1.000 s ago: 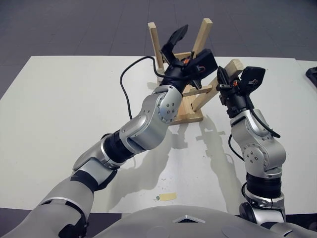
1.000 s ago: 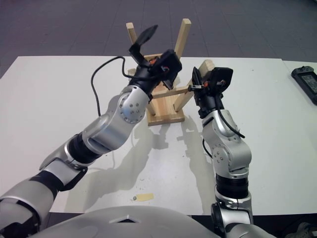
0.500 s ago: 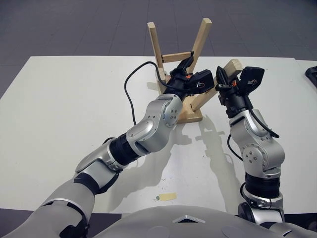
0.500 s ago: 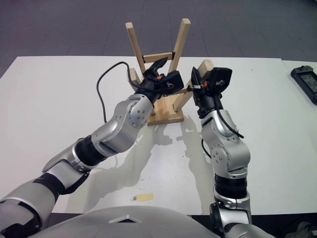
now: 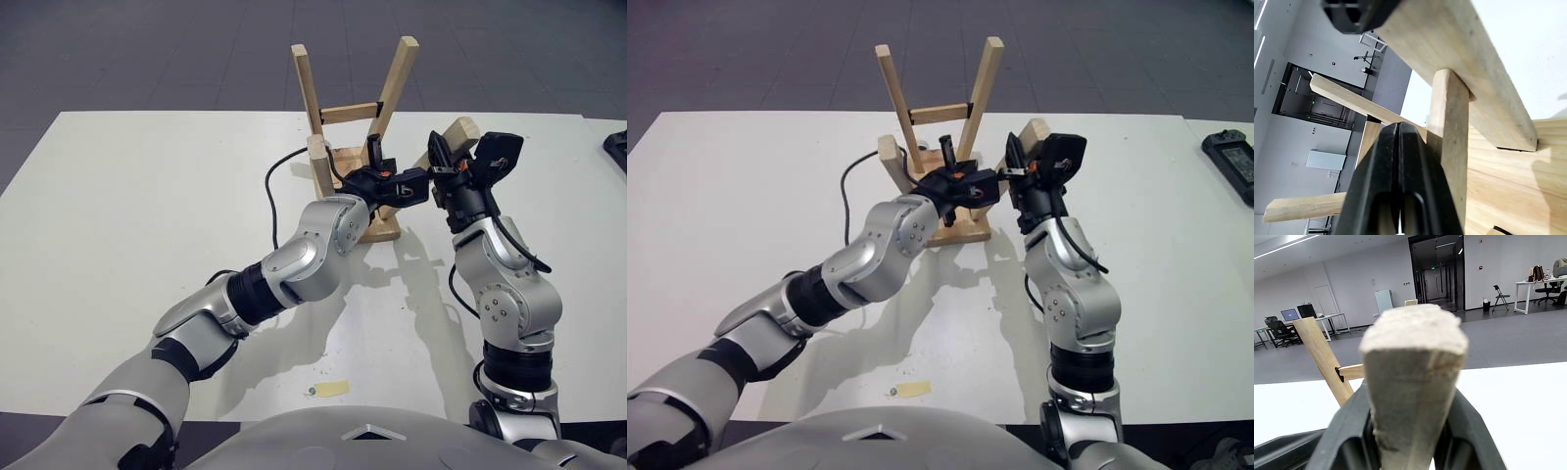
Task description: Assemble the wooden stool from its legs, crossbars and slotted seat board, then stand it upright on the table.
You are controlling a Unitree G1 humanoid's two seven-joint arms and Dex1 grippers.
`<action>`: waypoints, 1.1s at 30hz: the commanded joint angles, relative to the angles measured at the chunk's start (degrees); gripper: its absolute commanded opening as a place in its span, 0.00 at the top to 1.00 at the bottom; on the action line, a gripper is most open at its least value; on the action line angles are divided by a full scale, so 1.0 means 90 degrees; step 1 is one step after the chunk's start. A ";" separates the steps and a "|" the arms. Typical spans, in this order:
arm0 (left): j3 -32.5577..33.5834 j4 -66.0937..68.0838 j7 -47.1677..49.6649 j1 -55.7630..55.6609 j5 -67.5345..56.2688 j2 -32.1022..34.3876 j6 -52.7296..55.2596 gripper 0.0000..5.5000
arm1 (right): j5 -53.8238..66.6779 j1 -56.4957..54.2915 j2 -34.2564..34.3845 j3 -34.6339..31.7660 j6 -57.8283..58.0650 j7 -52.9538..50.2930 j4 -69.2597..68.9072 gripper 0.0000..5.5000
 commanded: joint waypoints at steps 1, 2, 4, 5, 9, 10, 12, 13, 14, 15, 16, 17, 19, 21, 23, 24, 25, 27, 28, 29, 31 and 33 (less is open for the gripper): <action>0.0412 0.0558 0.0473 0.0153 0.0177 -0.0301 -0.0290 1.00 | -0.0122 0.0806 0.0076 0.0409 0.1344 0.0020 0.1047 0.81; 0.0603 0.0541 0.0722 0.0125 0.0208 -0.0366 -0.0423 1.00 | -0.0128 0.0798 0.0074 0.0409 0.1336 0.0026 0.1060 0.81; 0.0980 0.0387 0.1206 0.0069 0.0234 -0.0509 -0.0724 1.00 | -0.0140 0.0794 0.0073 0.0394 0.1315 0.0036 0.1081 0.81; 0.1107 0.0324 0.1361 0.0044 0.0238 -0.0558 -0.0849 1.00 | -0.0145 0.0794 0.0075 0.0387 0.1304 0.0039 0.1091 0.81; 0.1237 0.0250 0.1465 0.0080 0.0261 -0.0641 -0.1089 1.00 | -0.0169 0.0799 0.0103 0.0375 0.1273 0.0027 0.1128 0.81; 0.1179 0.0235 0.1277 0.0152 0.0212 -0.0642 -0.1061 1.00 | -0.0169 0.0799 0.0113 0.0368 0.1270 0.0020 0.1133 0.81; 0.0962 0.0179 0.0668 0.0338 0.0073 -0.0587 -0.0790 1.00 | -0.0163 0.0796 0.0126 0.0357 0.1272 0.0014 0.1135 0.81; 0.0846 0.0160 0.0333 0.0435 0.0009 -0.0537 -0.0544 1.00 | -0.0155 0.0795 0.0131 0.0350 0.1276 0.0014 0.1130 0.81; 0.0722 0.0141 -0.0004 0.0540 -0.0062 -0.0466 -0.0340 1.00 | -0.0150 0.0794 0.0137 0.0348 0.1279 0.0011 0.1127 0.81; 0.0628 0.0124 -0.0291 0.0633 -0.0120 -0.0411 -0.0157 1.00 | -0.0147 0.0789 0.0142 0.0347 0.1280 0.0010 0.1129 0.81; 0.0535 0.0116 -0.0566 0.0718 -0.0171 -0.0353 -0.0025 1.00 | -0.0149 0.0779 0.0149 0.0348 0.1277 0.0016 0.1141 0.81; 0.0469 0.0133 -0.0754 0.0778 -0.0185 -0.0305 0.0045 1.00 | -0.0154 0.0767 0.0156 0.0349 0.1275 0.0023 0.1154 0.81; 0.0482 0.0283 -0.0818 0.0782 -0.0082 -0.0282 0.0032 1.00 | -0.0166 0.0728 0.0167 0.0353 0.1275 0.0048 0.1187 0.81; 0.0700 0.0446 -0.0623 0.0689 -0.0017 -0.0391 -0.0132 1.00 | -0.0186 0.0698 0.0174 0.0345 0.1261 0.0074 0.1224 0.81; 0.0950 0.0506 -0.0393 0.0582 -0.0006 -0.0529 -0.0297 1.00 | -0.0213 0.0683 0.0188 0.0344 0.1236 0.0093 0.1257 0.81; 0.1049 0.0488 -0.0278 0.0535 0.0007 -0.0588 -0.0381 1.00 | -0.0226 0.0676 0.0195 0.0348 0.1225 0.0101 0.1269 0.81; 0.1167 0.0457 -0.0141 0.0503 0.0018 -0.0670 -0.0460 1.00 | -0.0242 0.0664 0.0204 0.0348 0.1212 0.0109 0.1289 0.81; 0.1451 0.0214 0.0239 0.0400 0.0046 -0.0897 -0.0679 1.00 | -0.0284 0.0640 0.0218 0.0302 0.1170 0.0130 0.1339 0.81; 0.1600 0.0039 0.0441 0.0339 0.0052 -0.1014 -0.0817 1.00 | -0.0308 0.0628 0.0227 0.0283 0.1152 0.0140 0.1365 0.81; 0.1760 -0.0178 0.0642 0.0265 0.0048 -0.1135 -0.0995 1.00 | -0.0325 0.0620 0.0236 0.0271 0.1138 0.0147 0.1383 0.81; 0.2063 -0.0548 0.0988 0.0143 -0.0012 -0.1330 -0.1347 1.00 | -0.0357 0.0618 0.0251 0.0276 0.1123 0.0167 0.1399 0.81; 0.2404 -0.0923 0.1274 0.0012 -0.0101 -0.1454 -0.1779 1.00 | -0.0388 0.0619 0.0236 0.0334 0.1146 0.0217 0.1407 0.81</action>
